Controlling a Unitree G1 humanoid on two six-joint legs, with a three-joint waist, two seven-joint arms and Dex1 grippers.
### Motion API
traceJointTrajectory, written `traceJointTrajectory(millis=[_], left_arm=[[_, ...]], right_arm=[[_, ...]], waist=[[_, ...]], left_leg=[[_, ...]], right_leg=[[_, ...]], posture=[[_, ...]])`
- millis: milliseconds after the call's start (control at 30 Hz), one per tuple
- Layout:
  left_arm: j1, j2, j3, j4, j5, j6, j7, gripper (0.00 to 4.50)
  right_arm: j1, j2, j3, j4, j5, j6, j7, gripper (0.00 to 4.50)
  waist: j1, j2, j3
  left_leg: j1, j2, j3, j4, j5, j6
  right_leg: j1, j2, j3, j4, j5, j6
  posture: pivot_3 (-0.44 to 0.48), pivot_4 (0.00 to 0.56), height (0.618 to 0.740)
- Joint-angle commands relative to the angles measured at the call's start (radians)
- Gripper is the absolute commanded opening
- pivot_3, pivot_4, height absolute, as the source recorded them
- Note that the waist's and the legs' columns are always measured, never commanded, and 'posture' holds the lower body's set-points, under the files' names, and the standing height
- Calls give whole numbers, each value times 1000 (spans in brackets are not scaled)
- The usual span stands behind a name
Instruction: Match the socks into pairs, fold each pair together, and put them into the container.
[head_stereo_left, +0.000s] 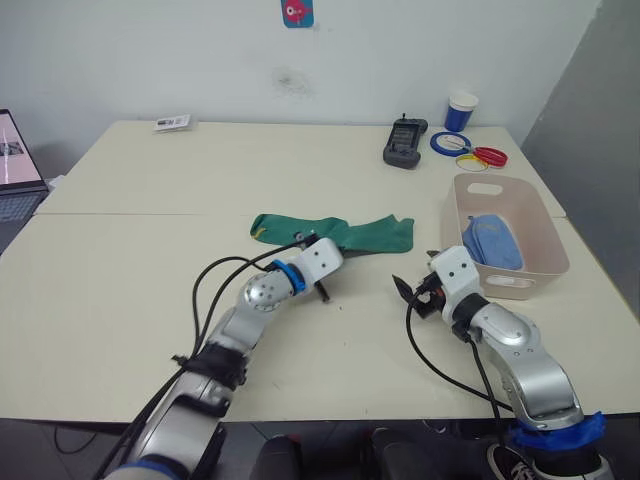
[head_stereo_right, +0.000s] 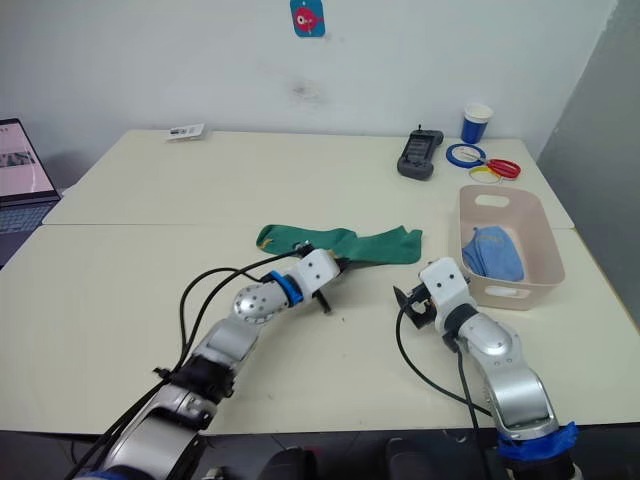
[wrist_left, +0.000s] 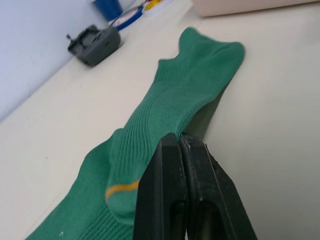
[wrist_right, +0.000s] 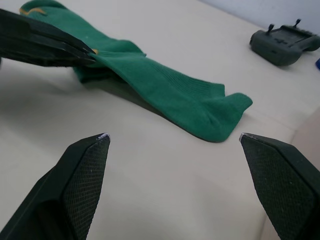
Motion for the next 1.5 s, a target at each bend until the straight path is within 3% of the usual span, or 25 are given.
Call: traceJointTrajectory(millis=[33, 167, 300, 367, 500, 600, 767, 900, 1000, 1133, 1267, 1333, 1500], left_arm=[[93, 74, 51, -186, -62, 3, -74, 7], [292, 241, 146, -422, -224, -10, -238, 7], [479, 451, 245, -396, -216, -229, -340, 7], [528, 505, 261, -354, -211, -326, -363, 7], [547, 504, 276, -313, -236, -372, -358, 7], [579, 496, 270, -338, -293, -323, -380, 573], [655, 497, 319, -434, -414, -190, -392, 2095], [718, 512, 402, -569, -688, 213, -365, 3408], [692, 487, 491, -559, -896, 506, -279, 4398], [607, 437, 507, -532, -934, 685, -169, 4454], [555, 390, 468, -507, -891, 783, -114, 4454], [546, 376, 460, -502, -886, 829, -100, 4500], [557, 376, 471, -498, -858, 872, -102, 3288]], right_arm=[[-36, 0, -25, 8, 33, -24, 21, 4500], [-47, -29, -37, 22, 88, -14, 91, 4500], [-53, -28, -86, -32, 317, 226, 206, 4500], [-60, -25, -115, -56, 418, 356, 224, 4500], [-104, -26, -129, -30, 500, 504, 204, 4500], [-151, -17, -103, -4, 533, 578, 192, 4500], [-206, 23, -63, 80, 506, 589, 147, 4500], [-240, 32, -34, 157, 482, 555, 146, 4500], [-281, 78, -31, 216, 480, 540, 136, 4500], [-312, 113, -29, 269, 471, 531, 132, 4500], [-330, 133, -24, 313, 464, 513, 131, 4500], [-337, 152, -34, 321, 479, 519, 129, 3941], [-352, 176, -28, 344, 471, 508, 125, 2147]], waist=[[2, 0, 0], [-1, 0, 0], [-3, 0, 0], [0, 1, 1], [6, 1, 1], [3, 1, 1], [-3, 1, 1], [-3, 1, 1], [-7, 1, 1], [-7, 0, 0], [-7, 0, 0], [-8, -1, 0], [-7, -1, 0]], left_leg=[[1, 0, 0, 0, 0, 0], [4, 2, 1, -1, 0, 0], [5, 3, 1, -2, 0, 0], [5, 5, 1, -3, 0, 0], [4, 3, 2, -3, 0, 0], [3, 3, 3, -3, 0, 0], [4, 4, 3, -4, 0, 1], [4, 5, 1, -4, 0, 1], [4, 5, 1, -3, 0, 1], [4, 3, 0, -3, 0, 1], [4, 2, 0, -3, 0, 1], [4, 2, 0, -3, 0, 1], [4, 2, 0, -3, 0, 0]], right_leg=[[0, 0, 0, 0, 0, 0], [1, -1, 1, 2, 0, -1], [1, -1, 1, 2, -1, -2], [1, -3, 2, 2, -2, -3], [1, -8, 1, 1, -2, -4], [1, -9, 1, 0, -3, -4], [0, -6, 0, 0, -3, -4], [0, -6, -1, 2, -3, -5], [0, -6, -2, 2, -3, -4], [1, -5, -3, 2, -3, -4], [1, -5, -2, 1, -3, -4], [1, -5, -1, 1, -3, -4], [1, -4, -2, 2, -3, -5]], posture=[[0, 150, 740], [0, 150, 740], [0, 150, 740], [0, 150, 740], [0, 150, 740], [0, 150, 740], [0, 150, 740], [0, 150, 740], [0, 150, 740], [0, 150, 740], [0, 150, 740], [0, 150, 740], [0, 150, 740]])
